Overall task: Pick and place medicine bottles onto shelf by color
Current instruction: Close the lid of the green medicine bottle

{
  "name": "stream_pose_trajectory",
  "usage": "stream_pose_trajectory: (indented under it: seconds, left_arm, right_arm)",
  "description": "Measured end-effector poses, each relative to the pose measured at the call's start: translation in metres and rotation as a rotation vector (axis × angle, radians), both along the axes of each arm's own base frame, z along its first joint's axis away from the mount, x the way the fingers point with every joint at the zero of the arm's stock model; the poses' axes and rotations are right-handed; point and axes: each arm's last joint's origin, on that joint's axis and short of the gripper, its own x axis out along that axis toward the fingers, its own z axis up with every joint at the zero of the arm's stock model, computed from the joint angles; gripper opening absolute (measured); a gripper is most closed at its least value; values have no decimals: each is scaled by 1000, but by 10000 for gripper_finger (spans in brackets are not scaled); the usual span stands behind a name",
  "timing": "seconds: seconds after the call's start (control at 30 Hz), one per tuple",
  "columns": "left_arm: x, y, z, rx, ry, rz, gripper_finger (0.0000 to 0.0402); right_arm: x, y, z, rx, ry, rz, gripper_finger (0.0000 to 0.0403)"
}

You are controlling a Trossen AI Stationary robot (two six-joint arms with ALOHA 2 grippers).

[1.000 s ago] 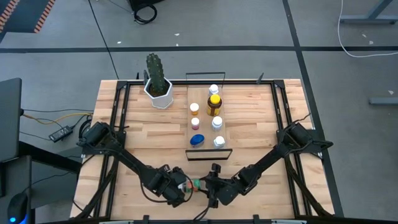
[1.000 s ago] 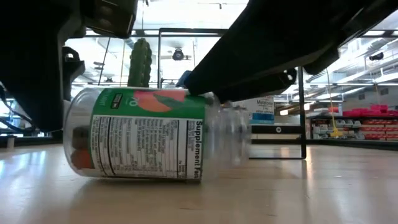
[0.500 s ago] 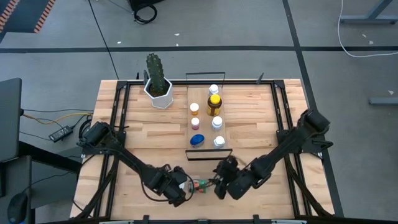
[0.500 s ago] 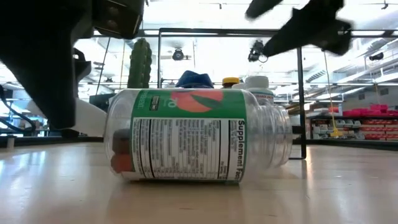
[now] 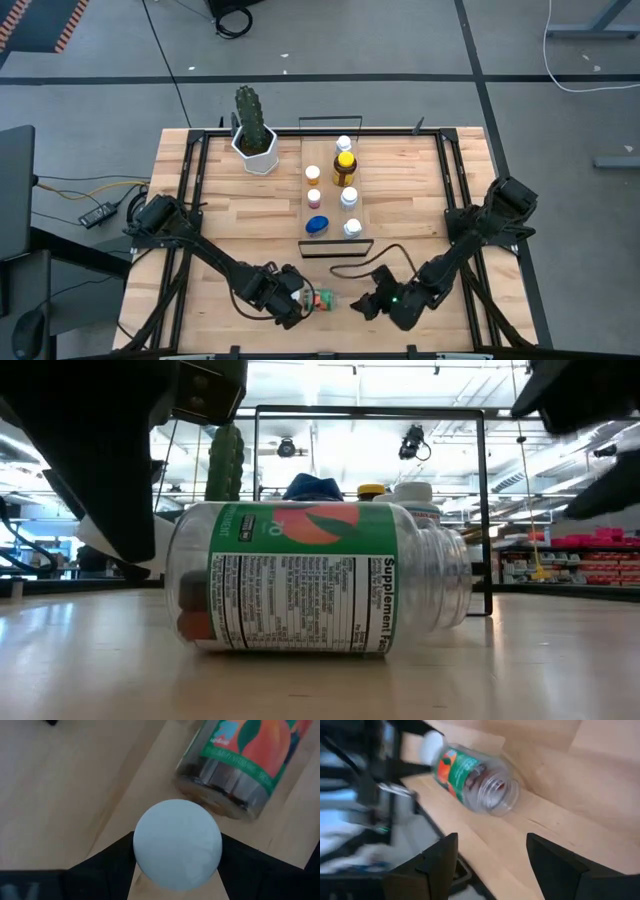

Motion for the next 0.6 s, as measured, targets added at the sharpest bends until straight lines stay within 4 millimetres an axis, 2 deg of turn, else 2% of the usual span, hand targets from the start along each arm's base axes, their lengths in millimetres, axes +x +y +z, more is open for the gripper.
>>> stream_pose_trajectory:
  seconds: [0.1,0.23,0.4,0.53,0.6]
  left_arm:
    - [1,0,0,-1,-8,2,249]
    - [1,-1,1,-9,-19,6,244]
    - [3,0,1,-17,-30,12,246]
    - [5,1,1,-20,-34,17,249]
    - [6,3,1,-21,-35,24,246]
  right_arm:
    - [-9,-11,-19,82,-121,-56,243]
    - [-16,-26,-32,107,-179,-62,243]
    - [-12,-32,-32,121,-209,-28,243]
    - [-1,-30,-27,111,-223,9,243]
    - [3,-28,-31,93,-203,9,243]
